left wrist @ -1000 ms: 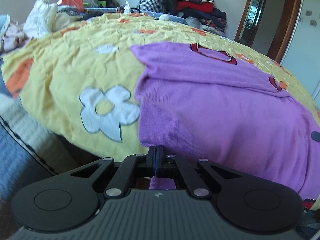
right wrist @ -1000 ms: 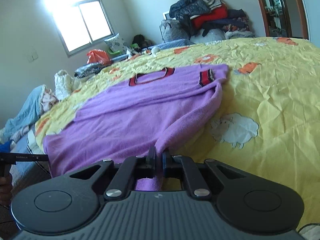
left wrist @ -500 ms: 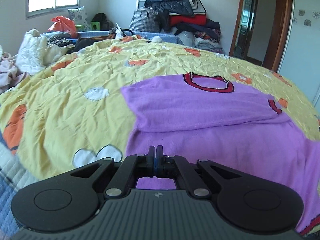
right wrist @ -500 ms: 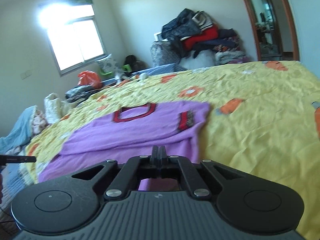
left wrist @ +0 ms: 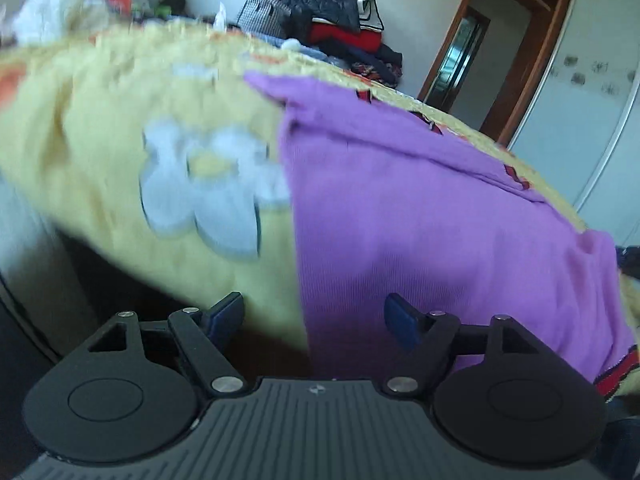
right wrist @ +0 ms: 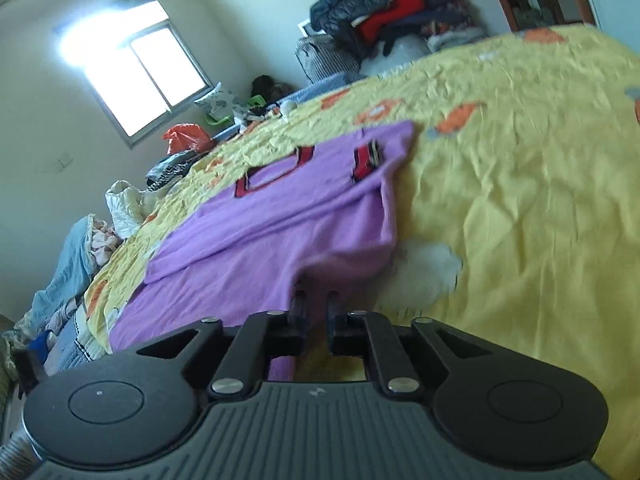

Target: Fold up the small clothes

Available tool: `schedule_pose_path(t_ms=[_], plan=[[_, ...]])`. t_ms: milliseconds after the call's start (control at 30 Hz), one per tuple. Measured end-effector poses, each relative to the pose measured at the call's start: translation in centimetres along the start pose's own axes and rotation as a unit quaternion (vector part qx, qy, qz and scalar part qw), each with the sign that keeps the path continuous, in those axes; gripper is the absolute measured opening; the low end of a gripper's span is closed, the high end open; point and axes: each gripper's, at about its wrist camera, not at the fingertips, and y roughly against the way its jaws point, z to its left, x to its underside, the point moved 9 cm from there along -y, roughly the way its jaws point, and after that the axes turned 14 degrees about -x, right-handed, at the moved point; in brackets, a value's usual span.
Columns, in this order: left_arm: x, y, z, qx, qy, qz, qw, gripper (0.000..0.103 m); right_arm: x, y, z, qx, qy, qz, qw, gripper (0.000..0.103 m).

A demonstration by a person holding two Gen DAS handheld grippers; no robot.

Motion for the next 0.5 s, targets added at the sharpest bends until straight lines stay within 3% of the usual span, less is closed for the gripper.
schedule_pose_path(t_ms=[33,67,100,133,200,333,433,500], plan=[[0.4,-0.5,-0.2,0.011,0.008,0.001,0.9999,0.074,0.4,-0.2,0.0,-0.004,-0.009,0.002,1.000,0.028],[0.7,-0.7,-0.5,0.020,0.014,-0.002,0.9997,0.072,0.7,-0.3,0.2,-0.010,-0.014,0.005,1.000,0.048],[0.8,-0.7,-0.7,0.026,0.020,-0.006,0.9994,0.058,1.0,-0.5,0.4,-0.015,-0.015,0.010,1.000,0.073],[0.9,-0.8,-0.9,0.037,0.026,0.001,0.9990,0.029,1.3,-0.6,0.8,-0.019,-0.012,0.011,1.000,0.081],[1.0,-0.3,-1.4,0.053,0.023,0.008,0.9983,0.000,1.7,-0.7,1.6,-0.034,-0.017,0.009,0.999,0.083],[0.8,1.6,-2.0,0.084,0.027,-0.006,0.9961,0.000,2.7,-0.6,2.6,-0.082,-0.067,0.009,0.994,0.083],[-0.3,3.0,-2.0,0.111,0.048,-0.020,0.9925,0.000,2.9,0.5,2.4,-0.109,-0.113,-0.023,0.987,0.087],[-1.3,3.5,-2.1,0.124,0.064,-0.029,0.9898,0.000,3.0,1.7,1.8,-0.096,-0.141,-0.056,0.984,0.094]])
